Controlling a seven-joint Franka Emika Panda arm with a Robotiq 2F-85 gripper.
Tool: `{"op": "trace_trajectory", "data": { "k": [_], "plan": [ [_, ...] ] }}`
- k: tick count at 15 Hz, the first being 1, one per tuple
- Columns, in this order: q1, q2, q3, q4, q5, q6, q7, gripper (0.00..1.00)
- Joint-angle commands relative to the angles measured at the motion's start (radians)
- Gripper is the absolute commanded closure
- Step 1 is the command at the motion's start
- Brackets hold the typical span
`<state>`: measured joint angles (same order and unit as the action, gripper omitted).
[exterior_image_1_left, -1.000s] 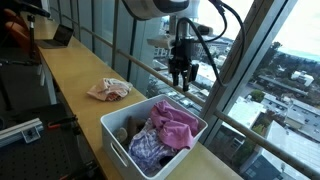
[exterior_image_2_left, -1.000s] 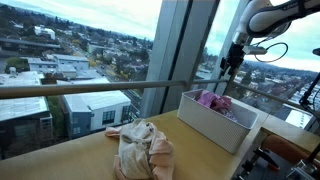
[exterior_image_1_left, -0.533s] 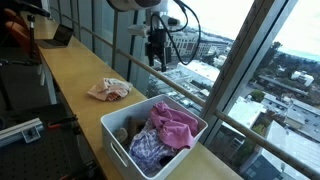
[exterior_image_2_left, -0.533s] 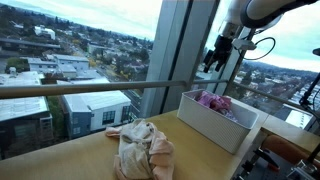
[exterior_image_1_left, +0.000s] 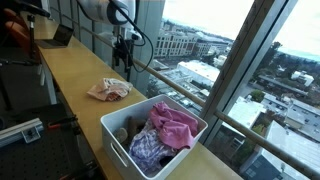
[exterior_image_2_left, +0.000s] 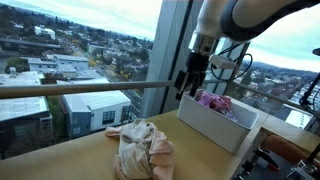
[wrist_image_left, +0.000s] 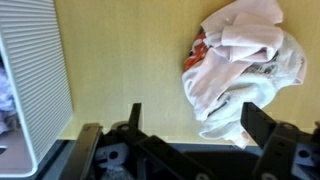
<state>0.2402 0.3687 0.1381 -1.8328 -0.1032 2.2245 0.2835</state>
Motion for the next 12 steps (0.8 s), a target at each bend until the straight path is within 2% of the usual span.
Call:
{"op": "trace_trajectory", "data": {
  "k": [1,7,12],
  "plan": [
    [0.023,0.116,0.017,0.064,0.053,0.023,-0.01,0.0],
    [0.067,0.273,0.026,0.187,0.096,0.034,-0.007,0.0],
    [0.074,0.4,0.022,0.326,0.125,0.02,-0.021,0.0]
  ]
}}
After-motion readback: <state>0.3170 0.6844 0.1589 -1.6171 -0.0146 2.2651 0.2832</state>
